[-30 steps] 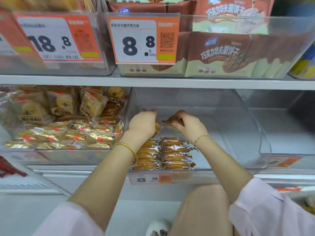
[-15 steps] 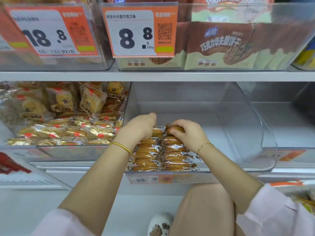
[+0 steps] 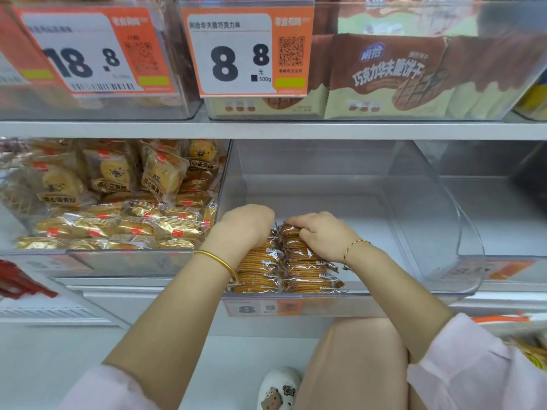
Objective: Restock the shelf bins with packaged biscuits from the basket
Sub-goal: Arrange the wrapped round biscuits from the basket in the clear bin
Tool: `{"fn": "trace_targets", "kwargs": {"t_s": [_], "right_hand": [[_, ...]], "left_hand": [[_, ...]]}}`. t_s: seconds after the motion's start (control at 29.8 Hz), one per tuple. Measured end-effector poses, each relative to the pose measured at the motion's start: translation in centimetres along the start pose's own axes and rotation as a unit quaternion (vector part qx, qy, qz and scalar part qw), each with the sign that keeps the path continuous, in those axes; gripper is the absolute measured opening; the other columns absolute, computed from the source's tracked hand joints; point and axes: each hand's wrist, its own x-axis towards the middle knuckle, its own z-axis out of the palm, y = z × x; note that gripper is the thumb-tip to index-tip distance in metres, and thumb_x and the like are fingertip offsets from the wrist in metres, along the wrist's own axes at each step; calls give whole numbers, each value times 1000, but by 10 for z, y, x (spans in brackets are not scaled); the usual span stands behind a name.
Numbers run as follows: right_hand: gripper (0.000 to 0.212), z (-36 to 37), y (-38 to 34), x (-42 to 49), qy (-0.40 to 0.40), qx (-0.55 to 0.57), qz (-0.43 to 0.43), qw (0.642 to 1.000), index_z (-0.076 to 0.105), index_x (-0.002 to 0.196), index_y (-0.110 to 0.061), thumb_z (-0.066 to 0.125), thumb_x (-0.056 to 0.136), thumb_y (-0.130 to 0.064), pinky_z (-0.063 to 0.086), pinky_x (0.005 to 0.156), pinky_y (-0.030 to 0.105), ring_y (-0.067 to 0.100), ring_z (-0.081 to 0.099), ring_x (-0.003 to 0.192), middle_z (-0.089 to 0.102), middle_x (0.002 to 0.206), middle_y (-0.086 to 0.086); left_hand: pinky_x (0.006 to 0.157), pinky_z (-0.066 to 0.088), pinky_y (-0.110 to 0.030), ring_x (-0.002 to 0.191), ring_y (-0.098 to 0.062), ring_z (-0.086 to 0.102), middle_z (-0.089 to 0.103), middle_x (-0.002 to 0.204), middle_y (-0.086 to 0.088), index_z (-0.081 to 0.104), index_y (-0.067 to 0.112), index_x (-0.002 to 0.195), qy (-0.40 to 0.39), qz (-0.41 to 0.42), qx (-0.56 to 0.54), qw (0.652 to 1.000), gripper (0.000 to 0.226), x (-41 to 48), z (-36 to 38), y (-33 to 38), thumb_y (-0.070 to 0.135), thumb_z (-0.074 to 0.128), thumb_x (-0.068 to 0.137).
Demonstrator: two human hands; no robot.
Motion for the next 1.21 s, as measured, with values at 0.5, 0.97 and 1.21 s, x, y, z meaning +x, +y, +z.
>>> {"fn": "trace_targets", "kwargs": {"t_s": [0.5, 0.97, 1.21], "right_hand": [[43, -10, -7, 1, 22, 1, 16, 1000, 45, 137, -19, 30, 97, -15, 40, 103, 38, 23, 46, 126, 48, 140, 3], [42, -52, 8, -138, 276, 189, -37, 942, 57, 124, -20, 43, 89, -3, 35, 97, 13, 3, 49, 114, 57, 116, -10], [39, -28, 151, -282, 355, 284, 205, 867, 62, 101, -28, 41, 74, -11, 50, 81, 32, 17, 65, 88, 67, 99, 0]], "left_hand": [[86, 48, -38, 108, -30, 52, 55, 120, -15, 45, 10, 129, 23, -19, -36, 999, 44, -13, 1, 6, -5, 37, 88], [98, 38, -39, 121, -27, 40, 48, 128, -5, 50, 12, 123, 250, 114, -130, 953, 37, -81, -13, 84, 8, 34, 89], [96, 41, -40, 116, -26, 49, 55, 121, -7, 57, 12, 117, 156, 355, -282, 878, 37, -85, 34, 253, 0, 41, 86]]}}
